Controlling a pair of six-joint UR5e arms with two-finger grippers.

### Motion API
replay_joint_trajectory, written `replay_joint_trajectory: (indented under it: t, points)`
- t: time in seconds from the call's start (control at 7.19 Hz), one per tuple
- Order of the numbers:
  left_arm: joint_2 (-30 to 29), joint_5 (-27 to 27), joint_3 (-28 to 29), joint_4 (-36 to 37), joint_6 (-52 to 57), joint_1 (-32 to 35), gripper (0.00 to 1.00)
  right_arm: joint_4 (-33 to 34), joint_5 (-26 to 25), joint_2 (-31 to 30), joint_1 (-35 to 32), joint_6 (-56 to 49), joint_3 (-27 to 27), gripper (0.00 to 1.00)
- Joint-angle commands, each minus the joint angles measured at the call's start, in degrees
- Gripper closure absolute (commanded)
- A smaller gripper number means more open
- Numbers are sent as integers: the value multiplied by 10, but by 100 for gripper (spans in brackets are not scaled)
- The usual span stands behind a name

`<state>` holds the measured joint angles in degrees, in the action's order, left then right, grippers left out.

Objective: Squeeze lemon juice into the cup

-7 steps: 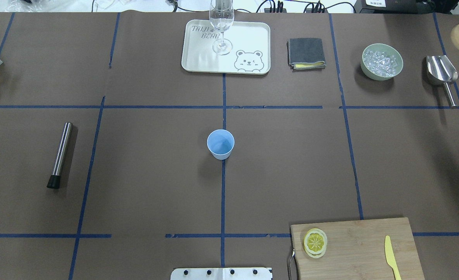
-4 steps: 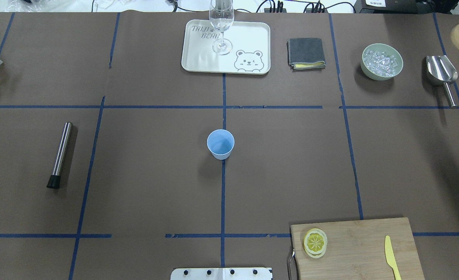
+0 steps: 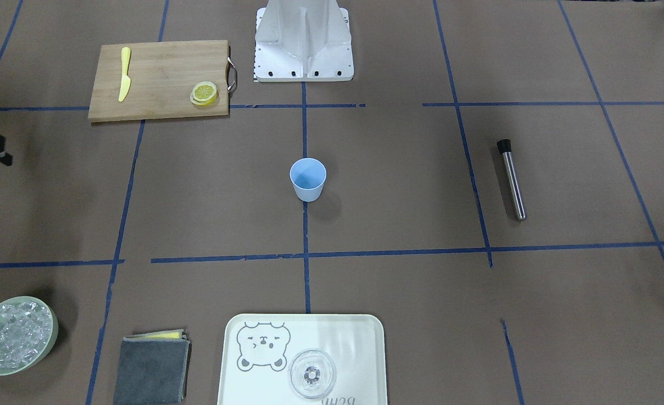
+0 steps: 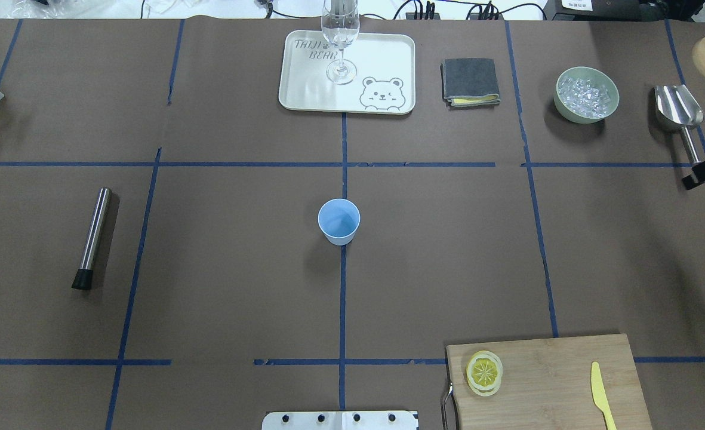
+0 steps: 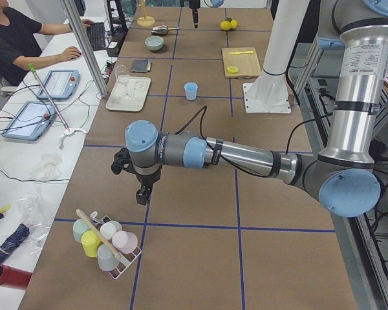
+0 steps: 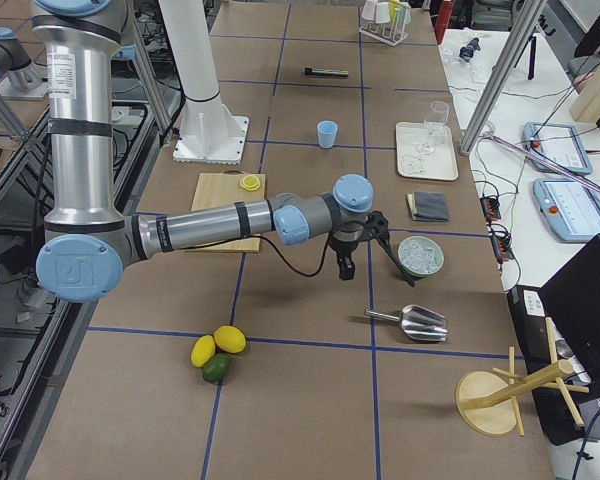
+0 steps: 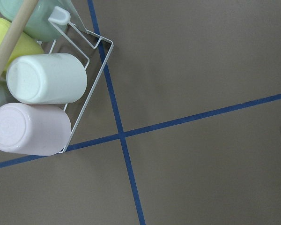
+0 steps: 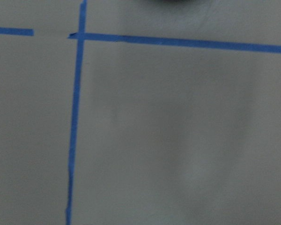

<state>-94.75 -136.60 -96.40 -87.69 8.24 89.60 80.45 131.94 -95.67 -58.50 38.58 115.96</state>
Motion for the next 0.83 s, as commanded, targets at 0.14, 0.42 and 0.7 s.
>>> replay_joint_trajectory:
  t: [0.14, 0.42, 0.7]
  points:
    - [0, 1, 2, -15, -1, -1, 0, -39, -284, -11, 338, 363, 137, 0]
    - [0, 1, 3, -23, -1, -1, 0, -38, -328, -3, 434, 456, 146, 2]
    - [0, 1, 2, -23, -1, -1, 0, -35, -438, 21, 532, 585, 129, 7]
